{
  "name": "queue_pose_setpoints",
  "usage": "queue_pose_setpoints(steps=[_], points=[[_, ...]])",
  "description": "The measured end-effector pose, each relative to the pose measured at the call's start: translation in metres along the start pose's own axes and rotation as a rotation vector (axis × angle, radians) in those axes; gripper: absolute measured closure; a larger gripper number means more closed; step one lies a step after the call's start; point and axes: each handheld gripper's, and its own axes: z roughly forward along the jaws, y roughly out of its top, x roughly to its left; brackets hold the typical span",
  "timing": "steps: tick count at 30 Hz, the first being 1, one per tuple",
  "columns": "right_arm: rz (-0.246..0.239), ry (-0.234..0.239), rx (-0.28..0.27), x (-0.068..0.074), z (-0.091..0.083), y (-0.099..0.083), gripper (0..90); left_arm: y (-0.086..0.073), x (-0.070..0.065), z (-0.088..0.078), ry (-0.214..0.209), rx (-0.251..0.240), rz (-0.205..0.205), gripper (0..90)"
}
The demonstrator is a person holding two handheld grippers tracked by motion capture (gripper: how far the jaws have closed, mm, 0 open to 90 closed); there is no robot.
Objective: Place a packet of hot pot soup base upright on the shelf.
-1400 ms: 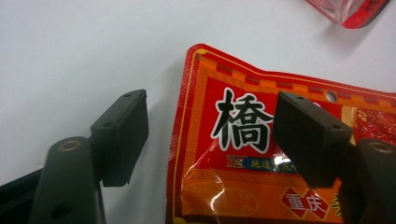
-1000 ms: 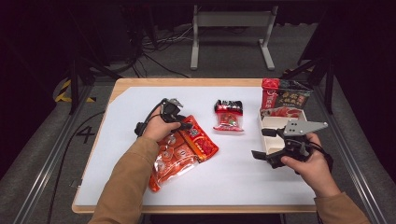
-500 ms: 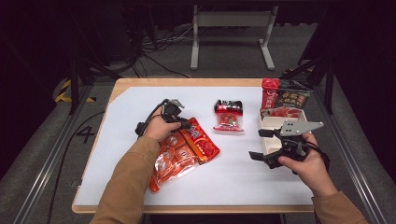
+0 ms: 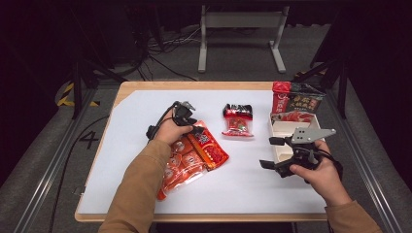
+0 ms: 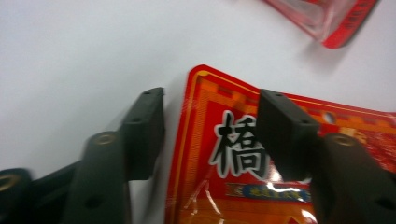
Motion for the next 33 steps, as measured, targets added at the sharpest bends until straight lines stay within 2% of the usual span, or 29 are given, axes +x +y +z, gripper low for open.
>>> queue_pose_setpoints(steps=[2,4,7,10,12,14,16,24,28,30,33], points=[[0.002,0.001,-0.002,0.000,0.000,-0.001,11.6,0.000,0.000,-0.003,-0.021,-0.001,-0.002,53.2],[0.000,0.002,0.003,0.000,0.000,-0.001,11.6,0.000,-0.001,-0.008,-0.044,0.001,-0.009,58.7],[0.004,0.007,0.003,0.000,0.002,-0.002,11.6,0.000,-0.002,-0.009,-0.054,0.019,0.014,63.7],[0.005,0.016,0.004,0.001,0.005,-0.002,11.6,0.000,-0.004,-0.007,-0.039,0.029,0.030,67.1],[0.006,0.020,0.009,0.002,0.007,-0.002,11.6,0.000,-0.004,-0.006,-0.029,0.037,0.048,73.0],[0.003,0.024,0.014,0.003,0.009,-0.002,11.6,-0.001,-0.004,-0.004,-0.028,0.044,0.046,78.1],[0.004,0.026,0.017,0.003,0.010,-0.002,11.6,-0.001,-0.005,-0.001,-0.005,0.064,0.064,82.5],[0.007,0.034,0.013,0.005,0.012,-0.003,11.6,0.000,-0.010,-0.001,0.033,0.074,0.090,90.0],[0.009,0.037,0.013,0.005,0.013,-0.004,11.7,0.000,-0.011,-0.004,0.042,0.054,0.086,90.0],[0.013,0.036,0.014,0.004,0.013,-0.005,11.7,0.001,-0.011,-0.010,0.036,0.029,0.071,90.0],[0.012,0.031,0.011,0.004,0.014,-0.005,11.7,0.004,-0.015,-0.021,0.041,0.004,0.081,90.0]])
